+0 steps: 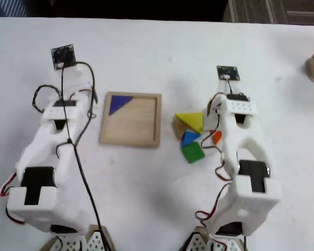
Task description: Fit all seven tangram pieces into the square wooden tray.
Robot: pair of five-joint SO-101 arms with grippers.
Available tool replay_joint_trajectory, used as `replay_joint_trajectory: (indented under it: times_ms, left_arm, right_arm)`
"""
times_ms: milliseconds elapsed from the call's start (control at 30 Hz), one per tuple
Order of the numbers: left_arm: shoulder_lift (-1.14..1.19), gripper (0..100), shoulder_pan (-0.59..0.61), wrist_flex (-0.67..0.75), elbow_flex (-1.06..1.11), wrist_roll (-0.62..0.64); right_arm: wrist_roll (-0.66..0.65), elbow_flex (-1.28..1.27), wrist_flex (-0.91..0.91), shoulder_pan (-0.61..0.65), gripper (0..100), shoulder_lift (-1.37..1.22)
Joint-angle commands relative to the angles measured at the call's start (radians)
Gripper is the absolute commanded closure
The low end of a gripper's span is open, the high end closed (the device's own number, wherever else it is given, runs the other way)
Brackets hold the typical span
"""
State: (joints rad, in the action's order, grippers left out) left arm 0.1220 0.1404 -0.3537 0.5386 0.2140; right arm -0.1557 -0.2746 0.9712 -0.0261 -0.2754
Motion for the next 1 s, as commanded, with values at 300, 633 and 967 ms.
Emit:
replay_joint_trajectory:
  times_ms: [300,633,967]
  left_arm:
    - [-0.007,98,0.005,-0.006,-0.048,-0.009]
    - [-0.007,98,0.005,-0.006,-0.048,-0.009]
    - [-0.007,98,0.005,-0.006,-0.048,-0.009]
  right_arm:
    - [-0.127,0.103,0.108,0.035,84.4,-0.061]
    - [-0.296,0.104,0.173,0.076,76.2,-0.067]
    - [-0.417,0.094,0.197,0.079,84.9,-0.070]
